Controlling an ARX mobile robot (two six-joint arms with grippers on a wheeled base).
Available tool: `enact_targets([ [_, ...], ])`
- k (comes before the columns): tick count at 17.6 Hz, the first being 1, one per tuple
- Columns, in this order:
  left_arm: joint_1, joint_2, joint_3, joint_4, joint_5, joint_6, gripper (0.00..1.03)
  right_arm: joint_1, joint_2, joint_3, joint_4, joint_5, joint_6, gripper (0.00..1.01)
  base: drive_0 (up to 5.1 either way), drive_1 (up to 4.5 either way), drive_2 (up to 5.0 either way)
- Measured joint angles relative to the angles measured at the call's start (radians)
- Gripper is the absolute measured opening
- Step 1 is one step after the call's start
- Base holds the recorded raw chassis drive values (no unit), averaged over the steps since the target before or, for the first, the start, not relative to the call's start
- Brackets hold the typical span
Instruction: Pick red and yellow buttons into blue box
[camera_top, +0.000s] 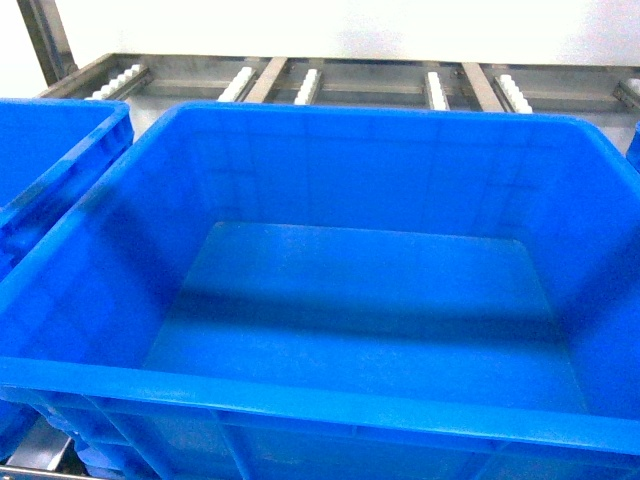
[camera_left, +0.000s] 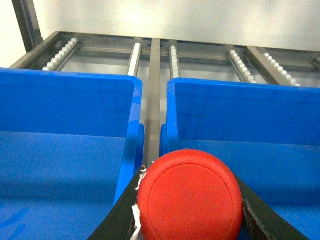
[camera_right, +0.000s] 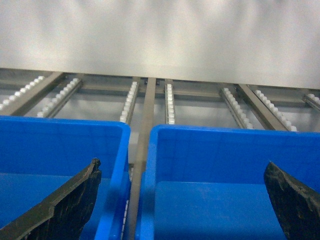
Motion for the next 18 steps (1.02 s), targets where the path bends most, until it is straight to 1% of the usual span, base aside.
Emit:
enact_targets([
  [1,0.000,0.000,0.000,0.000,0.000,0.000,0.31,0.002,-0.095,-0.022,-0.064,-0.001,0.015,0.98,0.0,0.00,0.0],
  [2,0.000,0.000,0.000,0.000,0.000,0.000,0.31,0.020,-0.168,-0.040,-0.126,0.027,0.014,0.98,0.0,0.00,0.0],
  [3,0.000,0.000,0.000,0.000,0.000,0.000,0.31,0.050,-0.230,-0.062,-0.171,0.067,0.014,0.98,0.0,0.00,0.0],
  [6,-0.003,0.002,0.000,0.002,0.003,-0.005,0.31,0.054,-0.237,-0.064,-0.168,0.078,0.014,0.98,0.0,0.00,0.0],
  [7,-0.018,0.019,0.003,0.026,-0.005,-0.004,0.31,0.054,-0.237,-0.064,-0.167,0.078,0.014,0.98,0.0,0.00,0.0],
  [8,-0.035,0.049,0.028,0.000,-0.013,0.000,0.31,0.054,-0.237,-0.064,-0.167,0.078,0.014,0.98,0.0,0.00,0.0],
  [9,-0.057,0.105,0.056,0.025,-0.011,0.003,0.31,0.054,-0.237,-0.064,-0.167,0.078,0.014,0.98,0.0,0.00,0.0],
  [10,-0.089,0.177,0.114,0.005,0.013,0.012,0.31,0.054,-0.237,-0.064,-0.167,0.078,0.014,0.98,0.0,0.00,0.0],
  [11,-0.120,0.251,0.159,0.016,0.048,0.028,0.31,0.054,-0.237,-0.064,-0.167,0.078,0.014,0.98,0.0,0.00,0.0],
  [12,-0.153,0.330,0.215,-0.021,0.085,0.063,0.31,0.054,-0.237,-0.064,-0.167,0.078,0.014,0.98,0.0,0.00,0.0],
  [13,-0.176,0.431,0.272,-0.070,0.106,0.092,0.31,0.054,-0.237,-0.064,-0.167,0.078,0.014,0.98,0.0,0.00,0.0],
  [14,-0.185,0.567,0.351,-0.175,0.160,0.115,0.31,0.054,-0.237,-0.064,-0.167,0.079,0.014,0.98,0.0,0.00,0.0],
  [15,-0.188,0.767,0.456,-0.240,0.179,0.137,0.31,0.054,-0.237,-0.064,-0.167,0.078,0.014,0.98,0.0,0.00,0.0],
  [16,-0.195,0.834,0.528,-0.282,0.211,0.142,0.32,0.054,-0.237,-0.064,-0.167,0.079,0.014,0.98,0.0,0.00,0.0],
  [17,-0.213,0.840,0.577,-0.241,0.192,0.143,0.55,0.054,-0.237,-0.064,-0.167,0.079,0.014,0.98,0.0,0.00,0.0],
  [18,-0.223,0.837,0.575,-0.191,0.161,0.138,0.80,0.054,-0.237,-0.064,-0.167,0.079,0.014,0.98,0.0,0.00,0.0],
])
